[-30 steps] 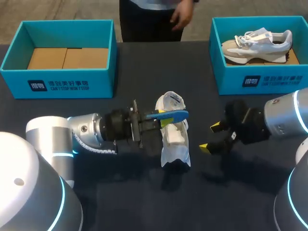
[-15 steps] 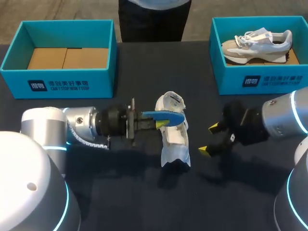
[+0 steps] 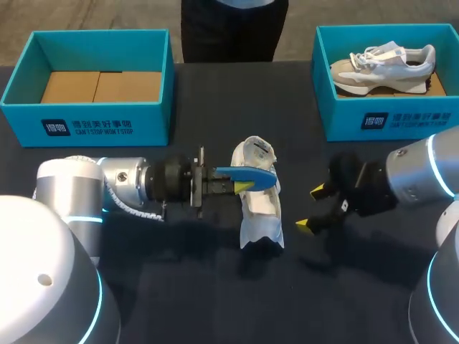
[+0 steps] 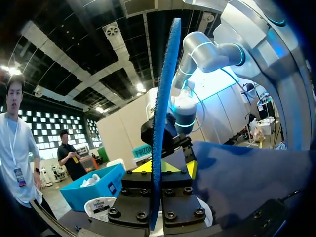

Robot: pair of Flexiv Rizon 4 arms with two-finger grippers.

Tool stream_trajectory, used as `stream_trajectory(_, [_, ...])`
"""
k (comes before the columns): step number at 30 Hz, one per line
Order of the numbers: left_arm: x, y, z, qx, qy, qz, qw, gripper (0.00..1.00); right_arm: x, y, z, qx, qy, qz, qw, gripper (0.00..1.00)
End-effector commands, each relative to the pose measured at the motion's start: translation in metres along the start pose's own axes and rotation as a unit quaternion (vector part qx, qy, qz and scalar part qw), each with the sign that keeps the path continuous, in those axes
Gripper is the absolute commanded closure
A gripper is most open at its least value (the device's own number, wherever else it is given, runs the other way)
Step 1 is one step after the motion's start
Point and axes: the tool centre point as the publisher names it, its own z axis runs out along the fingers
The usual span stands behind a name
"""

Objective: Take the shoe out of the shoebox, open the shoe tongue, remove and reinsert the insole, then place the shoe into the shoebox

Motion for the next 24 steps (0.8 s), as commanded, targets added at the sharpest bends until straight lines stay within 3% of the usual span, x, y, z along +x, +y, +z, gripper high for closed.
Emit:
stream_trajectory(1, [0.004,0.005,0.006,0.000,-0.002,0.001,1.000,1.00,0.000,0.001,0.006,0.004,-0.004,0.001,1.000,0.00])
stream_trajectory(24, [0.014,0.030,0.012,-0.015,-0.007,0.009,1.000,1.00,-0.001,0.002,0.003,-0.009,-0.003,-0.013,1.000,0.00])
